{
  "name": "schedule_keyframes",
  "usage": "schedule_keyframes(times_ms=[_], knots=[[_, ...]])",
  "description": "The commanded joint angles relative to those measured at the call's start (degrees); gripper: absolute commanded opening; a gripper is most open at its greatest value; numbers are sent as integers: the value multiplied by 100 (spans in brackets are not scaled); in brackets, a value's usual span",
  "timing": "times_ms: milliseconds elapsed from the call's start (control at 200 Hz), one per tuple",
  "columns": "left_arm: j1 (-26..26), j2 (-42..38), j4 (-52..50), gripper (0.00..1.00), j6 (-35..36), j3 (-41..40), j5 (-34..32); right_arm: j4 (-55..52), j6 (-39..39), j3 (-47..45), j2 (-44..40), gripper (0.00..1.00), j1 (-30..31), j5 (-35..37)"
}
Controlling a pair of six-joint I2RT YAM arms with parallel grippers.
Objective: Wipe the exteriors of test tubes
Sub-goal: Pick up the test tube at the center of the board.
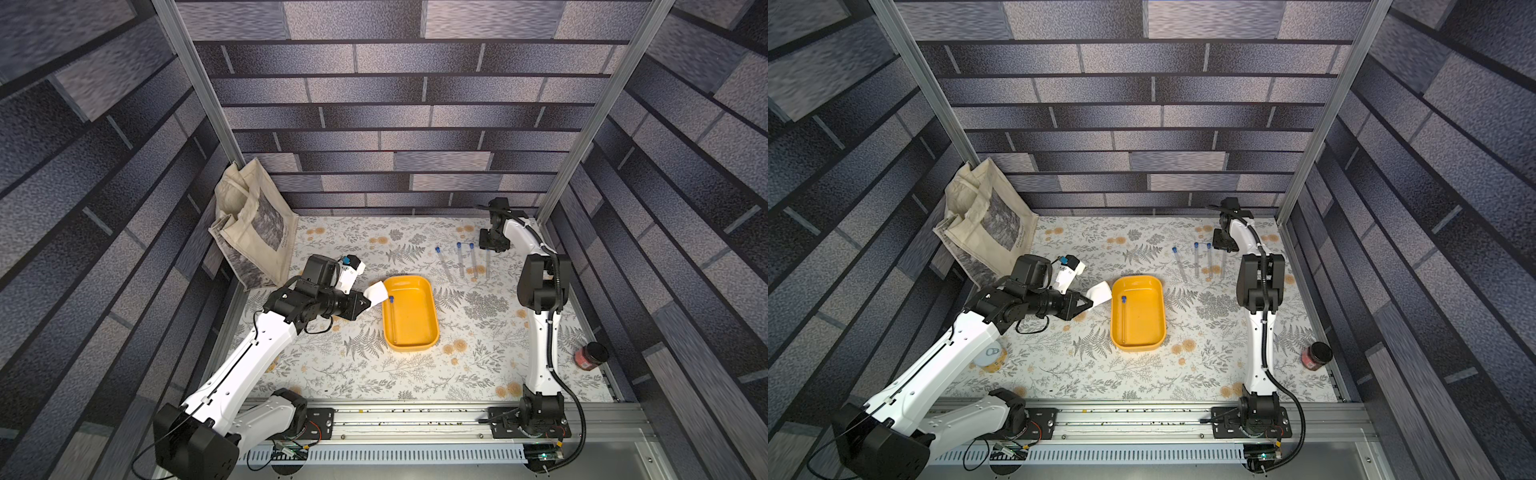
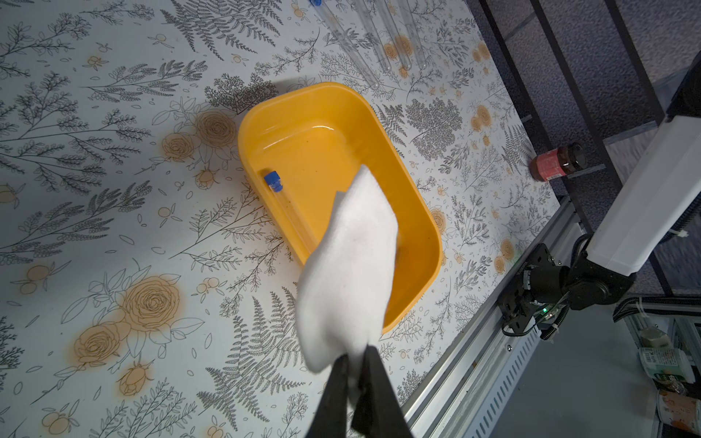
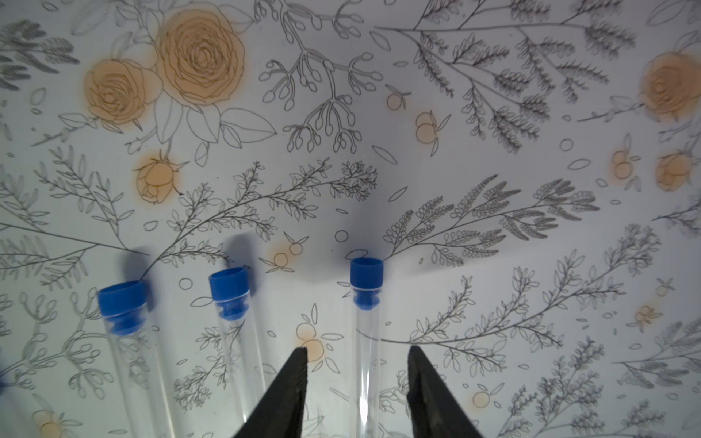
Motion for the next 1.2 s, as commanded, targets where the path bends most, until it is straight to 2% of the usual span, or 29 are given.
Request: schedule_keyframes(times_ms=[0,200,641,937,1117,1197], knots=[[39,-19,63,12,168,-68,122,-304,-168,435,304,45,-74,-97],[53,-19,77,12,155,-75,114,-622,-199,1049,769,45,-114,-103],[93,52,84,12,158,-65,125,-719,-170,1211,1061,39,-168,-195],[110,65,93,12,156,-64,147,-864,-75,1316,1262,30,-198,-190],[117,58,105,12,150,-71,146,-841,-46,1207,1240,17,-205,-210],[119,71,111,12,141,-68,155,-801,-18,1147,1199,15,-211,-233]])
